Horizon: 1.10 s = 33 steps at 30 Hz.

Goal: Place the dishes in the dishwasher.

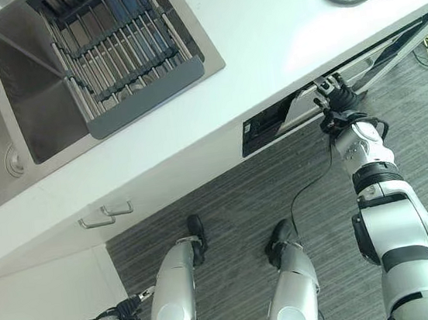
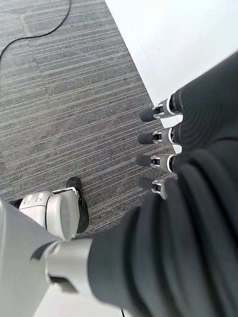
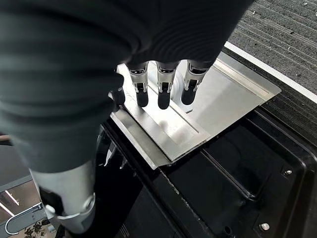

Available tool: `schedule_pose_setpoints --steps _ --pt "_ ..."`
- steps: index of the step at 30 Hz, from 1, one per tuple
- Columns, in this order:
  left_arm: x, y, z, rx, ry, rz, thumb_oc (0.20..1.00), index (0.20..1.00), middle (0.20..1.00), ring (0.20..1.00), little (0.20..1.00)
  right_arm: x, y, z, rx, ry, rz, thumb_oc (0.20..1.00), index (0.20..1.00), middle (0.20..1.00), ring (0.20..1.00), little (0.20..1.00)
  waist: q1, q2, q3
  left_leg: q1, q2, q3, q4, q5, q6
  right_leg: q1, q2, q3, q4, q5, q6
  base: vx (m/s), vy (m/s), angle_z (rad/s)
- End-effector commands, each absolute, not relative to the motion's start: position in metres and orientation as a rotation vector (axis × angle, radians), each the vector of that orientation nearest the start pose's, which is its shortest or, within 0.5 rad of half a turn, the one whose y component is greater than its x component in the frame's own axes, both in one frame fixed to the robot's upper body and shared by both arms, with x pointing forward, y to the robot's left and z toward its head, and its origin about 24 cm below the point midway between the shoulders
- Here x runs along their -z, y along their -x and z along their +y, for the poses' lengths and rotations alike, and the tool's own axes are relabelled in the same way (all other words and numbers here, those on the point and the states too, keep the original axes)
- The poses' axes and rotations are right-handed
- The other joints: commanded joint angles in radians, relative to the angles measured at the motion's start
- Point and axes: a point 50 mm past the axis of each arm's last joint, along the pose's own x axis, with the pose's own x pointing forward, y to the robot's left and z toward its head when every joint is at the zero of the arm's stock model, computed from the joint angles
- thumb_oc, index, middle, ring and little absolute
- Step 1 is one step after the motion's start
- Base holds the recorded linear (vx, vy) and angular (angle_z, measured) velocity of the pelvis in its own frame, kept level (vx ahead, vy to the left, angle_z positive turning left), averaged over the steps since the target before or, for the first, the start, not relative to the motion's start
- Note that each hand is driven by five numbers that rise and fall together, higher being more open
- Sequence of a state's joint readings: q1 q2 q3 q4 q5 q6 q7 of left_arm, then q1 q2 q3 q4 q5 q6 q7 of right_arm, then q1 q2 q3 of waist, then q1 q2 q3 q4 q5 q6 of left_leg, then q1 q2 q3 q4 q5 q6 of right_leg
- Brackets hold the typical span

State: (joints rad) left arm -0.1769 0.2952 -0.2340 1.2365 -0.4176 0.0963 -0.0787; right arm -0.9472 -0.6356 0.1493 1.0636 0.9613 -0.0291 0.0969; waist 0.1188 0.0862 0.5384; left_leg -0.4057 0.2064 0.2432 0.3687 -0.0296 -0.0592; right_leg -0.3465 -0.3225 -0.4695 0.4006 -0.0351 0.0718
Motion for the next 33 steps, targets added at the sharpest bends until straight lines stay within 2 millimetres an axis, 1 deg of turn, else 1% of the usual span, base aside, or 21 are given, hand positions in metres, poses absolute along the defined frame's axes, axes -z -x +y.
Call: schedule_pose_setpoints --steps 1,3,6,9,10,11,12,14,16,19,20,21,22,24,25,26,27,28,29,31,33 --pt "0.139 -0.147 0.258 -0.183 -0.048 1.172 1.0 1.0 1.0 1.0 1.0 -0.278 -0.408 -0.22 -0.155 -0.268 -0.384 1.0 1.0 1.0 1.0 1.0 0.077 -0.003 -0.019 0.068 -0.026 0.047 -0.088 -0.011 -0.022 0.002 -0.051 0.064 0.117 -0.13 0.087 0.01 -0.001 0.12" --pt "0.138 -0.146 0.261 -0.2 -0.05 1.176 1.0 1.0 1.0 1.0 1.0 -0.28 -0.408 -0.219 -0.151 -0.269 -0.384 1.0 1.0 1.0 1.0 1.0 0.086 -0.006 -0.019 0.071 -0.028 0.042 -0.093 -0.006 -0.022 0.015 -0.052 0.05 0.117 -0.132 0.086 0.02 0.009 0.22" --pt "0.138 -0.14 0.268 -0.221 -0.052 1.192 1.0 1.0 1.0 1.0 1.0 -0.278 -0.41 -0.219 -0.136 -0.346 -0.375 1.0 1.0 1.0 1.0 1.0 0.111 -0.018 -0.022 0.095 -0.028 0.038 -0.115 0.004 -0.022 0.054 -0.06 0.012 0.098 -0.122 0.093 0.01 -0.019 0.15" --pt "0.138 -0.141 0.268 -0.212 -0.051 1.196 1.0 1.0 1.0 1.0 1.0 -0.275 -0.411 -0.219 -0.107 -0.336 -0.36 1.0 1.0 1.0 1.0 1.0 0.114 -0.023 -0.03 0.106 -0.022 0.039 -0.131 0.013 -0.025 0.068 -0.056 0.007 0.087 -0.119 0.095 -0.03 -0.046 0.13" --pt "0.137 -0.145 0.267 -0.262 -0.074 1.157 1.0 1.0 1.0 1.0 1.0 -0.238 -0.414 -0.22 -0.056 -0.369 -0.267 1.0 1.0 1.0 1.0 1.0 0.11 -0.029 -0.052 0.141 -0.01 0.043 -0.164 0.029 -0.037 0.112 -0.041 -0.005 0.035 -0.108 0.094 -0.07 -0.08 0.19" --pt "0.138 -0.145 0.266 -0.261 -0.074 1.159 1.0 1.0 1.0 1.0 1.0 -0.235 -0.414 -0.22 -0.05 -0.363 -0.261 1.0 1.0 1.0 1.0 1.0 0.11 -0.03 -0.054 0.145 -0.01 0.044 -0.167 0.031 -0.038 0.117 -0.04 -0.007 0.028 -0.106 0.094 -0.13 -0.136 0.04" --pt "0.143 -0.142 0.251 -0.217 0.002 1.149 1.0 1.0 1.0 1.0 1.0 -0.17 -0.406 -0.227 0.045 -0.425 -0.139 1.0 1.0 1.0 1.0 1.0 0.092 -0.031 -0.083 0.184 0.005 0.055 -0.175 0.027 -0.046 0.168 -0.029 -0.02 -0.026 -0.093 0.087 -0.09 -0.078 0.1" --pt "0.147 -0.139 0.243 -0.183 0.042 1.164 1.0 1.0 1.0 1.0 1.0 -0.132 -0.395 -0.228 0.074 -0.432 -0.073 1.0 1.0 1.0 1.0 1.0 0.074 -0.031 -0.101 0.206 0.007 0.064 -0.181 0.023 -0.045 0.187 -0.024 -0.017 -0.05 -0.084 0.088 -0.09 -0.081 0.04" --pt "0.151 -0.134 0.234 -0.148 0.092 1.181 1.0 1.0 1.0 1.0 1.0 -0.053 -0.359 -0.226 0.162 -0.42 0.086 1.0 1.0 1.0 1.0 1.0 0.019 -0.043 -0.147 0.26 0.024 0.101 -0.193 0.013 -0.047 0.23 -0.012 -0.011 -0.099 -0.073 0.086 -0.08 -0.136 0.11" --pt "0.151 -0.132 0.235 -0.178 0.108 1.163 1.0 1.0 1.0 1.0 1.0 -0.025 -0.339 -0.234 0.244 -0.479 0.135 1.0 1.0 1.0 1.0 1.0 -0.009 -0.05 -0.172 0.286 0.032 0.115 -0.198 0.007 -0.053 0.253 0.001 -0.002 -0.13 -0.069 0.083 -0.05 -0.099 -0.08" --pt "0.151 -0.131 0.237 -0.235 0.123 1.148 1.0 1.0 1.0 1.0 1.0 -0.003 -0.322 -0.238 0.284 -0.479 0.175 1.0 1.0 1.0 1.0 1.0 -0.029 -0.052 -0.197 0.308 0.039 0.122 -0.201 0.002 -0.059 0.274 0.015 0.008 -0.158 -0.064 0.081 -0.04 -0.108 -0.2" --pt "0.152 -0.128 0.238 -0.246 0.131 1.17 1.0 1.0 1.0 1.0 1.0 0.008 -0.313 -0.239 0.297 -0.484 0.199 1.0 1.0 1.0 1.0 1.0 -0.039 -0.053 -0.21 0.321 0.041 0.127 -0.204 0.0 -0.061 0.282 0.02 0.013 -0.169 -0.062 0.08 -0.03 -0.164 -0.27" --pt "0.154 -0.125 0.235 -0.243 0.114 1.187 1.0 1.0 1.0 1.0 1.0 0.037 -0.283 -0.249 0.349 -0.509 0.266 1.0 1.0 1.0 1.0 1.0 -0.058 -0.057 -0.253 0.347 0.051 0.133 -0.212 -0.003 -0.067 0.311 0.035 0.02 -0.203 -0.059 0.078 -0.01 -0.112 -0.24" --pt "0.154 -0.124 0.234 -0.228 0.093 1.186 1.0 1.0 1.0 1.0 1.0 0.043 -0.275 -0.255 0.378 -0.513 0.28 1.0 1.0 1.0 1.0 1.0 -0.063 -0.058 -0.265 0.354 0.054 0.134 -0.216 -0.002 -0.07 0.318 0.039 0.023 -0.211 -0.058 0.079 0.0 -0.078 -0.25" --pt "0.154 -0.126 0.23 -0.204 0.081 1.179 1.0 1.0 1.0 1.0 1.0 0.058 -0.256 -0.265 0.422 -0.518 0.336 1.0 1.0 1.0 1.0 1.0 -0.078 -0.062 -0.294 0.377 0.061 0.138 -0.233 0.002 -0.077 0.336 0.049 0.027 -0.233 -0.054 0.08 -0.01 -0.069 -0.19" --pt "0.154 -0.128 0.227 -0.19 0.092 1.177 1.0 1.0 1.0 1.0 1.0 0.064 -0.249 -0.267 0.429 -0.513 0.364 1.0 1.0 1.0 1.0 1.0 -0.086 -0.064 -0.305 0.385 0.064 0.14 -0.24 0.005 -0.08 0.342 0.053 0.03 -0.241 -0.053 0.081 -0.02 -0.071 -0.18" --pt "0.155 -0.127 0.222 -0.107 0.037 1.214 1.0 1.0 1.0 1.0 1.0 0.084 -0.224 -0.268 0.432 -0.502 0.454 1.0 1.0 1.0 1.0 1.0 -0.108 -0.066 -0.336 0.412 0.076 0.149 -0.266 0.017 -0.089 0.362 0.063 0.039 -0.262 -0.051 0.081 -0.03 -0.013 -0.26" --pt "0.156 -0.129 0.212 0.019 0.09 1.245 1.0 1.0 1.0 1.0 1.0 0.103 -0.201 -0.263 0.358 -0.441 0.576 1.0 1.0 1.0 1.0 1.0 -0.133 -0.068 -0.364 0.435 0.081 0.162 -0.285 0.024 -0.094 0.381 0.075 0.056 -0.284 -0.051 0.08 -0.03 0.001 -0.31" --pt "0.156 -0.129 0.211 0.029 0.09 1.246 1.0 1.0 1.0 1.0 1.0 0.104 -0.199 -0.262 0.35 -0.432 0.588 1.0 1.0 1.0 1.0 1.0 -0.135 -0.068 -0.366 0.438 0.081 0.163 -0.287 0.024 -0.094 0.383 0.076 0.057 -0.286 -0.051 0.08 -0.04 0.024 -0.38" --pt "0.155 -0.131 0.207 0.107 0.057 1.256 1.0 1.0 1.0 1.0 1.0 0.116 -0.183 -0.254 0.297 -0.367 0.688 1.0 1.0 1.0 1.0 1.0 -0.149 -0.068 -0.377 0.453 0.079 0.171 -0.3 0.026 -0.095 0.394 0.082 0.066 -0.3 -0.049 0.082 -0.04 0.021 -0.46" --pt "0.157 -0.126 0.2 0.191 0.012 1.296 1.0 1.0 1.0 1.0 1.0 0.133 -0.159 -0.242 0.262 -0.317 0.83 1.0 1.0 1.0 1.0 1.0 -0.17 -0.067 -0.388 0.472 0.076 0.181 -0.319 0.028 -0.093 0.407 0.09 0.083 -0.314 -0.049 0.086 -0.04 0.036 -0.16"
